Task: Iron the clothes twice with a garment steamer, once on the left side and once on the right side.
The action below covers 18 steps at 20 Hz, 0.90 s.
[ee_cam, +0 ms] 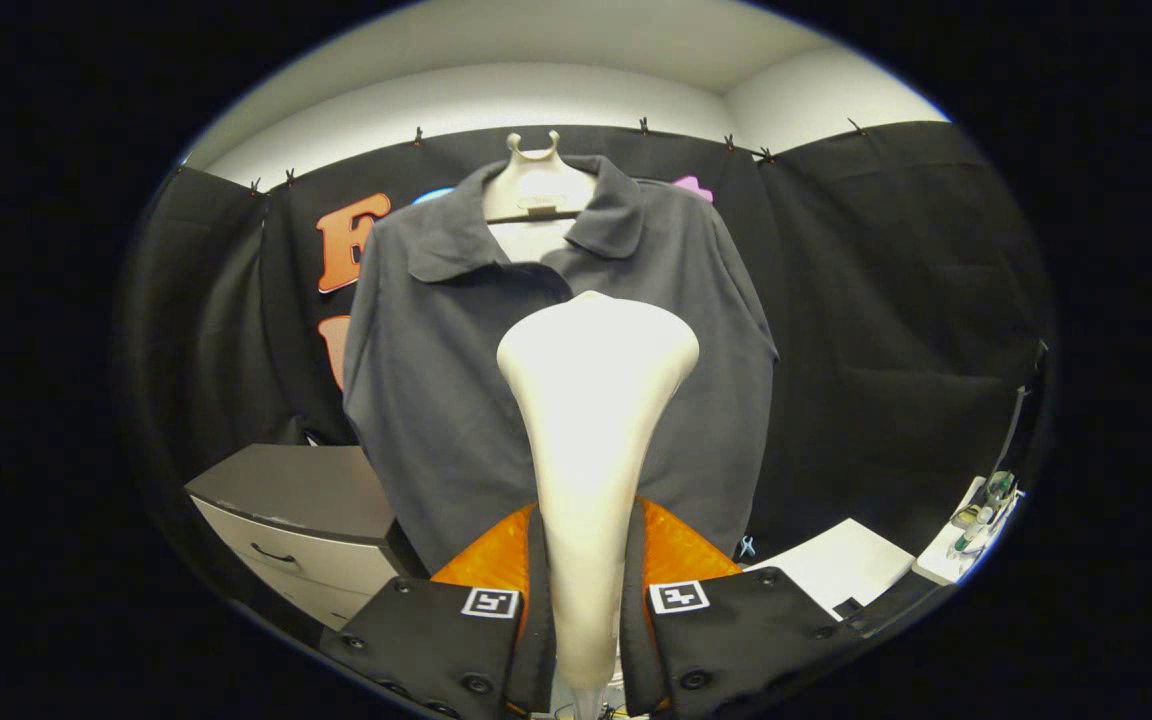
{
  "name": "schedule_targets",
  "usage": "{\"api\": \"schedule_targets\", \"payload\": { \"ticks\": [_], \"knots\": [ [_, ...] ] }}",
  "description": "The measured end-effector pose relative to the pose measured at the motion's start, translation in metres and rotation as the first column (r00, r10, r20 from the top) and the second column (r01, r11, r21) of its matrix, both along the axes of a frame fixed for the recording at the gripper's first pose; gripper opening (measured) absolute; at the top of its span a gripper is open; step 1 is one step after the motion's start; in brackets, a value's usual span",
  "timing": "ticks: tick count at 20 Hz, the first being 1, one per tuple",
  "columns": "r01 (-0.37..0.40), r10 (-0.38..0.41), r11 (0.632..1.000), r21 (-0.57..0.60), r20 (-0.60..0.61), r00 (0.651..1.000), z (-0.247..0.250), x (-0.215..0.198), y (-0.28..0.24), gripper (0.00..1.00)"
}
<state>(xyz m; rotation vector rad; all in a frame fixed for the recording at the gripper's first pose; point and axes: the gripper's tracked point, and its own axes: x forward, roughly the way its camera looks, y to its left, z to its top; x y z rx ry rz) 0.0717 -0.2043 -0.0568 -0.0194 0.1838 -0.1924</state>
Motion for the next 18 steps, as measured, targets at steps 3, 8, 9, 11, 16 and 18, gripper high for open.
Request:
{"api": "schedule_targets", "payload": {
  "ticks": [3,8,9,11,16,18],
  "knots": [
    [-0.017,0.017,1.0,-0.007,0.054,0.998,0.029,-0.014,0.036,0.34],
    [-0.03,0.033,0.999,-0.022,0.14,0.99,0.071,-0.045,0.081,0.34],
    [-0.03,0.034,0.999,-0.029,0.15,0.988,0.077,-0.051,0.086,0.34],
    [-0.03,0.034,0.999,-0.026,0.17,0.985,0.086,-0.06,0.096,0.34],
    [-0.038,0.049,0.998,-0.054,0.221,0.974,0.105,-0.076,0.111,0.34],
    [-0.048,0.06,0.997,-0.061,0.221,0.973,0.108,-0.078,0.116,0.34]
  ]
}}
